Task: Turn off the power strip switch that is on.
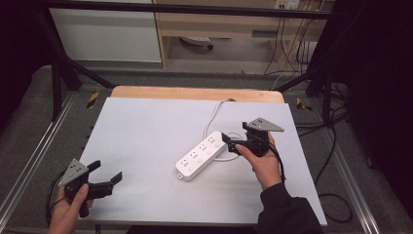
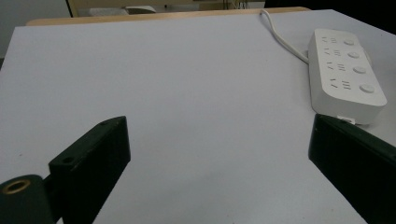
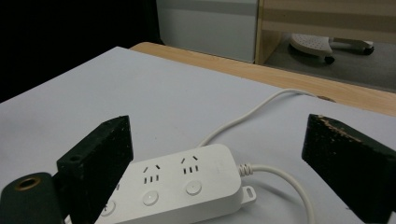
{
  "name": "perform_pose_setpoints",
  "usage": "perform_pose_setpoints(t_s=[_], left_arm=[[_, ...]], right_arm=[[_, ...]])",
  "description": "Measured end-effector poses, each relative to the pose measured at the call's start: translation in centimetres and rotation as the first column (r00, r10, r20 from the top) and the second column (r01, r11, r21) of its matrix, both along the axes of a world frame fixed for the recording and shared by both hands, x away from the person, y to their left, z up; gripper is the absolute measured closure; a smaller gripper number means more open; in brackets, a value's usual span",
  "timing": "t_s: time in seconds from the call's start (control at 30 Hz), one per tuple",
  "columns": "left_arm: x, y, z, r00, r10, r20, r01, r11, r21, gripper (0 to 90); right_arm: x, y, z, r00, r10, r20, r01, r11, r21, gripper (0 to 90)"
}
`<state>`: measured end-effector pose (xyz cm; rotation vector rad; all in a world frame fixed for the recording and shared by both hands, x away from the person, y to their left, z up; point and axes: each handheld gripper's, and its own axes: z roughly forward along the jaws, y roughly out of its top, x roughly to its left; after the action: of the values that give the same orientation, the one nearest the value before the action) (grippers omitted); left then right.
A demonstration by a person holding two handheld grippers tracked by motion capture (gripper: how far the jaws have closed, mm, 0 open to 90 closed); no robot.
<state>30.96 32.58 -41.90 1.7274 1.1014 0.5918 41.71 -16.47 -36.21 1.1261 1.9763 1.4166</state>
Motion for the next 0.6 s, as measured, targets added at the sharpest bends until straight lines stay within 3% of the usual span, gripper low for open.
perform_pose_setpoints(t_s=[0.03,0.1,0.23,0.47,0.53,0.6], left_arm=[[0.0,0.0,0.0,1.0000,0.001,0.000,-0.001,1.0000,0.000,5.3],[0.0,0.0,0.0,1.0000,0.000,0.000,0.000,1.0000,-0.001,5.2],[0.0,0.0,0.0,1.0000,0.000,-0.001,0.000,1.0000,0.000,5.3],[0.0,0.0,0.0,1.0000,0.000,-0.002,0.000,1.0000,0.001,5.3],[0.0,0.1,0.0,1.0000,0.000,-0.002,0.000,1.0000,0.001,5.2],[0.1,0.1,-0.1,1.0000,0.000,-0.001,0.000,1.0000,0.000,5.3]], right_arm=[[0.1,0.3,-0.1,1.0000,0.006,0.003,-0.006,1.000,-0.005,18.3],[0.1,0.4,-0.1,0.9999,0.013,0.002,-0.013,1.000,-0.007,19.8],[0.2,0.9,-0.3,0.9989,0.046,-0.008,-0.046,0.999,-0.006,31.9],[0.3,1.7,-0.6,0.9987,0.046,0.023,-0.045,0.999,-0.029,55.2],[0.4,2.0,-0.7,0.9984,0.048,0.030,-0.047,0.998,-0.038,65.3],[0.4,2.1,-0.8,0.9982,0.050,0.032,-0.049,0.998,-0.042,68.7]])
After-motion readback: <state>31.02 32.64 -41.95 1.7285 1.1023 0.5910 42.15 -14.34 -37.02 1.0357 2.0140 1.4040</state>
